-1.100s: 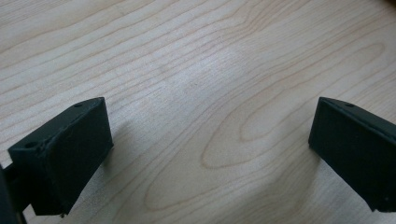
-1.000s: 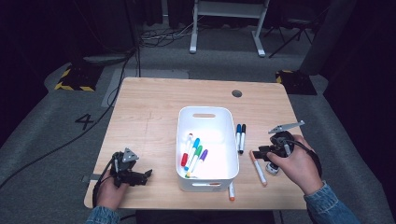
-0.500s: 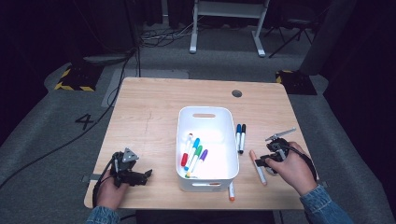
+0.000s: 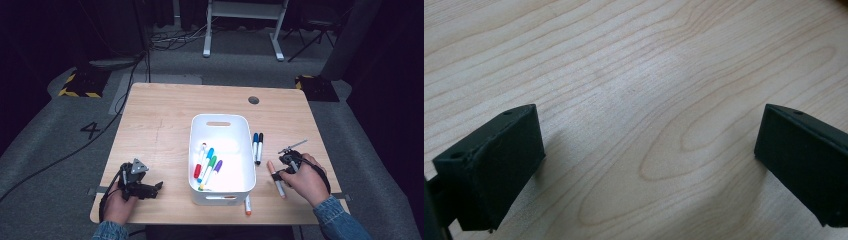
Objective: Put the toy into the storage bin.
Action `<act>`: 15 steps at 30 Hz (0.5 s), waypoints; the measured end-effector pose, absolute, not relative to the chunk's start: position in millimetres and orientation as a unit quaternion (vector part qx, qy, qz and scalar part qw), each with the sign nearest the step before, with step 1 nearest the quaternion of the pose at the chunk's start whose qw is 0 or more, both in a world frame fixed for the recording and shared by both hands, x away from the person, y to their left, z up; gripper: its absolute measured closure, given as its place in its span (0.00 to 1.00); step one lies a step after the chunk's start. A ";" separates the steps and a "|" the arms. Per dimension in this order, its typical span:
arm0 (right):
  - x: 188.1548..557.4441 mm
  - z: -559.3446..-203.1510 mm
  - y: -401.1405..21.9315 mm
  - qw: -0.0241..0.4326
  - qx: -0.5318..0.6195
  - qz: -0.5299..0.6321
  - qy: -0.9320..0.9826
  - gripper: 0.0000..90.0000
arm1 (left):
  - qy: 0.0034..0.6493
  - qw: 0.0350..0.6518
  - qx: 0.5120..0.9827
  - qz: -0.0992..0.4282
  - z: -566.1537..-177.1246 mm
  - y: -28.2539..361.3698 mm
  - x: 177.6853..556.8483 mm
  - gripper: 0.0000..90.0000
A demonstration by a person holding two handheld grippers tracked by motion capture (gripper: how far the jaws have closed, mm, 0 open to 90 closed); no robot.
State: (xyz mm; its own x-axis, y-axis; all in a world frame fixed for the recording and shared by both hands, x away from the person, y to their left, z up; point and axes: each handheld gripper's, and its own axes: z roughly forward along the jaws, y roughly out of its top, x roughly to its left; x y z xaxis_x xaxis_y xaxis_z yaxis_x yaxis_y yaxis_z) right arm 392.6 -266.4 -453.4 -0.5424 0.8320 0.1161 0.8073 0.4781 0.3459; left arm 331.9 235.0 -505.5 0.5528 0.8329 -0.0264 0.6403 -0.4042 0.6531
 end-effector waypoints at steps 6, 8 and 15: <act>394.2 -459.9 -263.9 0.034 0.483 0.171 0.858 0.82 | 0.447 0.313 0.824 0.155 -505.5 235.0 331.9 0.00; 393.5 -462.4 -262.9 0.032 0.487 0.162 0.858 0.85 | 0.447 0.313 0.824 0.154 -505.6 235.0 331.8 0.00; 392.0 -463.0 -264.7 0.035 0.493 0.163 0.854 0.86 | 0.447 0.313 0.824 0.154 -505.6 235.0 331.9 0.00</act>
